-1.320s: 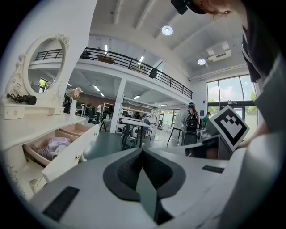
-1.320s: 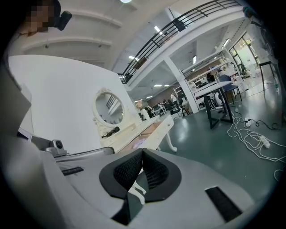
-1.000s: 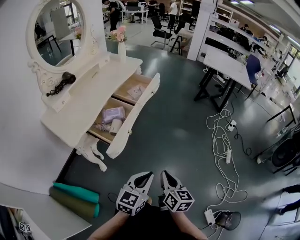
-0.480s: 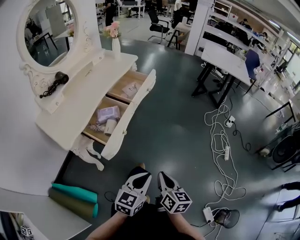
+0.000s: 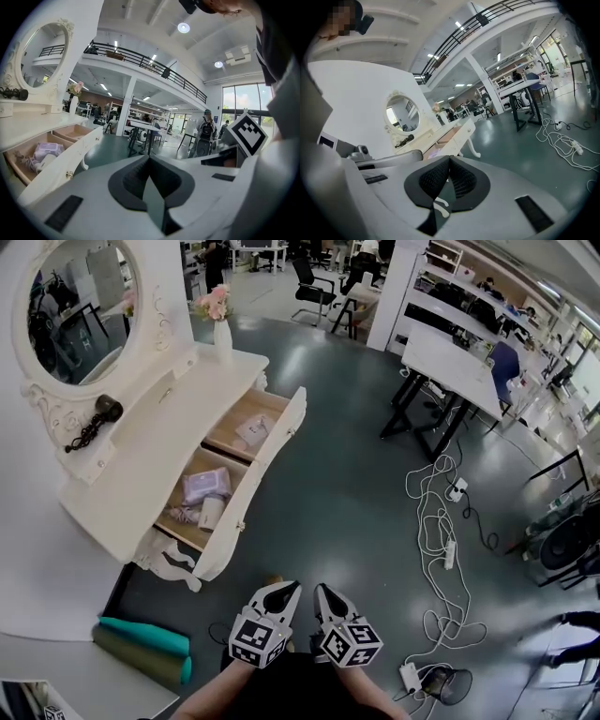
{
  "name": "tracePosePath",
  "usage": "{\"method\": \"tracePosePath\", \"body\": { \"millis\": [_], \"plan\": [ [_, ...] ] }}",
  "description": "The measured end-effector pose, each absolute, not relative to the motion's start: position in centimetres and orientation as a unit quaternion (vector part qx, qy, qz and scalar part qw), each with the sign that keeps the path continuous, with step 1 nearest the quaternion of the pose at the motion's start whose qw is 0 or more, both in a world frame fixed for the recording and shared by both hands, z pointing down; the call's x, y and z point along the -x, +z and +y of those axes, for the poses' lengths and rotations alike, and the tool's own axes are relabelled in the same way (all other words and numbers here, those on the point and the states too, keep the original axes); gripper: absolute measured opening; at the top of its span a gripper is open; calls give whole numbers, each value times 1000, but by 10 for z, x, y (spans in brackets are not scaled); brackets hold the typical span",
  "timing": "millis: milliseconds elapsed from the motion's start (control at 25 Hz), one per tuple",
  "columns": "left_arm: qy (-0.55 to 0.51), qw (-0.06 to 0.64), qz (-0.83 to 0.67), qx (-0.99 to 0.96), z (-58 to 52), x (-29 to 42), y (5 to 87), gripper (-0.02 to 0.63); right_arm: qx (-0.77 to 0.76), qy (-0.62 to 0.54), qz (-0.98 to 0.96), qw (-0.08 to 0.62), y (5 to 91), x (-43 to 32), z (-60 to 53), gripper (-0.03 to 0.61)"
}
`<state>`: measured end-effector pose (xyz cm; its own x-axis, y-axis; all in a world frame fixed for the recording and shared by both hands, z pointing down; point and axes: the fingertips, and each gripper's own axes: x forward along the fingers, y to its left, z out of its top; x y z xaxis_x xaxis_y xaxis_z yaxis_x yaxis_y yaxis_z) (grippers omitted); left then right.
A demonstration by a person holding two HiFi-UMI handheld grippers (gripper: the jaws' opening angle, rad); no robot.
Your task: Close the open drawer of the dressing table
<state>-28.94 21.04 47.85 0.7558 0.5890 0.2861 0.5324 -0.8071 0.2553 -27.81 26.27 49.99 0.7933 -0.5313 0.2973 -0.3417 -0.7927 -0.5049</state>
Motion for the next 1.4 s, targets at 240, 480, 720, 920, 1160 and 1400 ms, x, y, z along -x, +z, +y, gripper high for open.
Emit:
{"method": "tracePosePath", "body": {
  "millis": [240,480,720,920,1160,1400],
  "plan": [
    [171,80,299,-935,203,234,469,-3,924,-215,225,224,495,225,264,20],
    [178,74,311,-931,197,188,468,-3,924,-213,225,223,493,179,251,20],
    [178,73,318,-928,183,137,470,-3,928,-204,217,221,488,126,240,20],
    [175,81,329,-925,177,99,473,-3,931,-208,213,212,492,90,231,20],
    [176,88,337,-921,170,67,479,-3,930,-212,218,206,499,57,216,20],
    [181,98,323,-924,155,51,484,-3,927,-220,227,204,505,42,202,20]
  ]
}}
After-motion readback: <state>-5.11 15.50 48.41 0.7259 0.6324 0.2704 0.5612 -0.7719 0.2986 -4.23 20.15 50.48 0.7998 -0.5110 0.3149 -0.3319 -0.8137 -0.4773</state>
